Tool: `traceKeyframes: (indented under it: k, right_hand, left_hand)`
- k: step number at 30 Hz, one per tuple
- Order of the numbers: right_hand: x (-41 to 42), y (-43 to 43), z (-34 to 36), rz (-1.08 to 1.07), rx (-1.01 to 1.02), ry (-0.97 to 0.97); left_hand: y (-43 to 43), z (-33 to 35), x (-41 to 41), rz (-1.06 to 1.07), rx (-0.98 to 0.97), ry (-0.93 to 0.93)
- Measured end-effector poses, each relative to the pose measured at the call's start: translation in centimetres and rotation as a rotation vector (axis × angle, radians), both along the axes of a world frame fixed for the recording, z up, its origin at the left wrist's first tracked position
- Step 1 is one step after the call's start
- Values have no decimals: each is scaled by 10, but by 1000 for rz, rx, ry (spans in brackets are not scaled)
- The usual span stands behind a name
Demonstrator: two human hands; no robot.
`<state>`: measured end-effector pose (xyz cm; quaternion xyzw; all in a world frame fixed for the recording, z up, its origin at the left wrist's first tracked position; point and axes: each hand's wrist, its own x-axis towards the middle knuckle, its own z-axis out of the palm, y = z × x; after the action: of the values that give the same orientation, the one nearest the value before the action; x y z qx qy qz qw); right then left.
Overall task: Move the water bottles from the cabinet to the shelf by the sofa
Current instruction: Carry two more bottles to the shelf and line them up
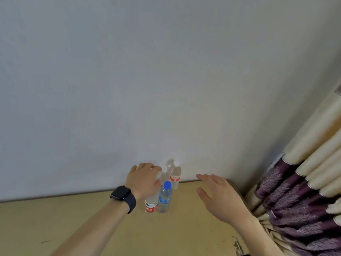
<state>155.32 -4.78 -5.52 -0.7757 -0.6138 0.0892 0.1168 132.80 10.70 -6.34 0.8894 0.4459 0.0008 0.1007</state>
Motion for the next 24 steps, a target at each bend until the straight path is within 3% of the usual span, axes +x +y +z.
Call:
traceKeyframes:
  k: [7, 17, 21, 24]
  right_hand:
    - [10, 92, -34, -29, -223, 79]
    - [25, 216, -107, 103, -416, -42]
    - [32, 226, -135, 141, -421, -135]
    - [36, 223, -145, 125, -383, -66]
  left_hand:
    - [74, -42, 51, -35, -22, 160]
    - [120, -101, 104, 20, -14, 323]
    - [124, -117, 111, -2, -36, 396]
    - [125, -124, 116, 6, -62, 378]
